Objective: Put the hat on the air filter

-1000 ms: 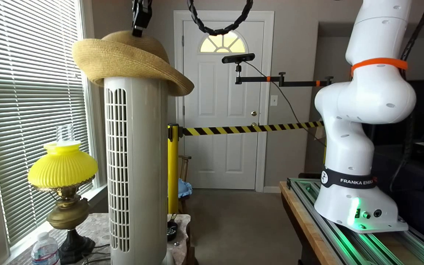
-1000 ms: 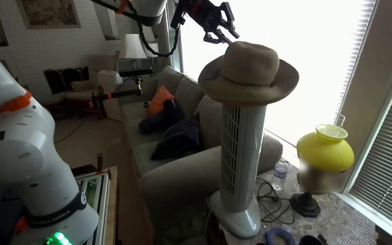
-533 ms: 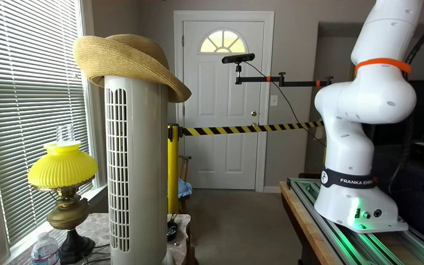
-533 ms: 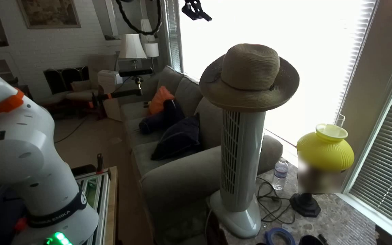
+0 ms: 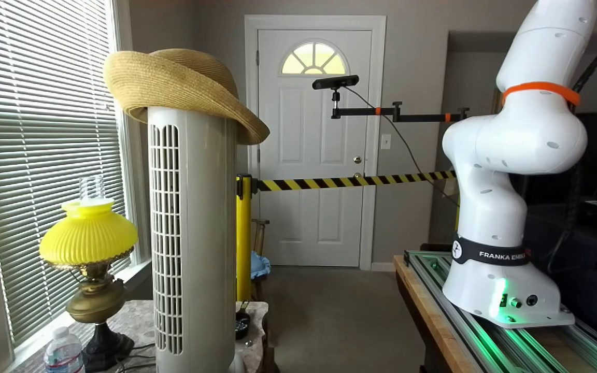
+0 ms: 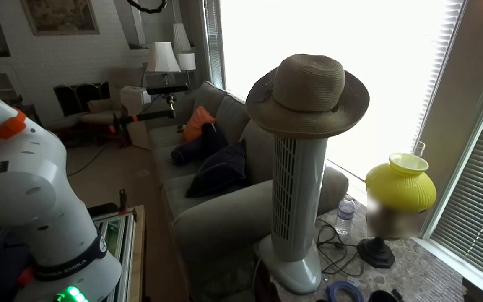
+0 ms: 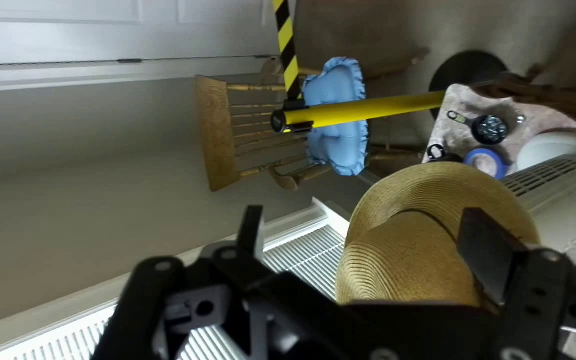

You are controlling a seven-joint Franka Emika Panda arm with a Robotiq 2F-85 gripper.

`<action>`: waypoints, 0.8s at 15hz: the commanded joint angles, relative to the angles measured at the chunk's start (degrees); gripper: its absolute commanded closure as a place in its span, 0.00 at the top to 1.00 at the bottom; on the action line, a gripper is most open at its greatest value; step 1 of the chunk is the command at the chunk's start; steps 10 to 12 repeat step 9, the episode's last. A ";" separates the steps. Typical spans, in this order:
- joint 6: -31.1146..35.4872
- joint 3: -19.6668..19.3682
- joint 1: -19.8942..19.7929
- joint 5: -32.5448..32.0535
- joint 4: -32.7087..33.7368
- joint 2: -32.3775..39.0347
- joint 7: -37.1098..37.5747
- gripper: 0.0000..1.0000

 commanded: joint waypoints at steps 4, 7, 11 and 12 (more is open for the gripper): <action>0.83 -5.66 0.38 14.73 5.16 -1.56 0.49 1.00; 0.85 -4.80 -0.83 13.46 5.60 -0.95 -0.07 1.00; 1.42 -5.27 -0.97 14.20 5.59 -1.03 -0.11 1.00; 1.42 -5.27 -0.97 14.20 5.59 -1.03 -0.11 1.00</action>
